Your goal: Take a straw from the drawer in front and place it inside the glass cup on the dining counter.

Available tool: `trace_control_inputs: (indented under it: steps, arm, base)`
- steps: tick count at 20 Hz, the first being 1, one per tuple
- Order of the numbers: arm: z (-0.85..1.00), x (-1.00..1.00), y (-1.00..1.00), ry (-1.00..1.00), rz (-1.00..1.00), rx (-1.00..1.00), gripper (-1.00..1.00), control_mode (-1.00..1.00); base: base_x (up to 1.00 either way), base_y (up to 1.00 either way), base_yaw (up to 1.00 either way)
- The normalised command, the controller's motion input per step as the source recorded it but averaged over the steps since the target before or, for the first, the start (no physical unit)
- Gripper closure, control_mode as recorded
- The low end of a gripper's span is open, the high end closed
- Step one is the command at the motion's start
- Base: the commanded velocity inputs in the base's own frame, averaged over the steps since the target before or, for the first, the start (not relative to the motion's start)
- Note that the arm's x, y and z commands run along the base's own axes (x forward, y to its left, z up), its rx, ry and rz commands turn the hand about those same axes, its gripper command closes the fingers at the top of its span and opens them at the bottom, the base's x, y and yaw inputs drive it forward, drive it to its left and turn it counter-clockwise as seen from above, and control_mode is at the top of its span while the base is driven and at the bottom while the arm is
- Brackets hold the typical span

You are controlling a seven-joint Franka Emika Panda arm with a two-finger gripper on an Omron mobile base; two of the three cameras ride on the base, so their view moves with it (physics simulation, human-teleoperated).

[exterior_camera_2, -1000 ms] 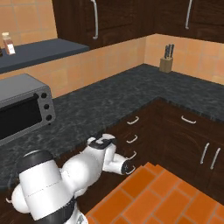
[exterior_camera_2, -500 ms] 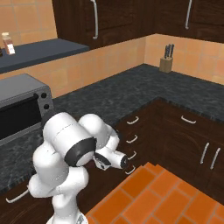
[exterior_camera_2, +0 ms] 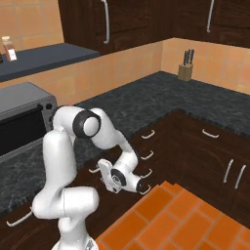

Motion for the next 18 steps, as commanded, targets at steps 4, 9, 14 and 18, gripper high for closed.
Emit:
trace_control_inputs:
  steps: [4, 9, 14, 18]
  arm:
    - [-0.20, 0.64, 0.01, 0.01, 0.00, 0.12, -1.00, -1.00]
    - [-0.30, 0.71, 0.12, 0.10, 0.00, 0.05, -1.00, -1.00]
    - [-0.31, 0.41, 0.23, 0.09, 0.00, 0.00, -1.00, -1.00]
    - [-0.13, 0.03, 0.57, 0.02, 0.00, 0.00, -1.00, -1.00]
  base:
    - [0.00, 0.00, 0.00]
    - [0.00, 0.00, 0.00]
    - [0.00, 0.00, 0.00]
    - [0.00, 0.00, 0.00]
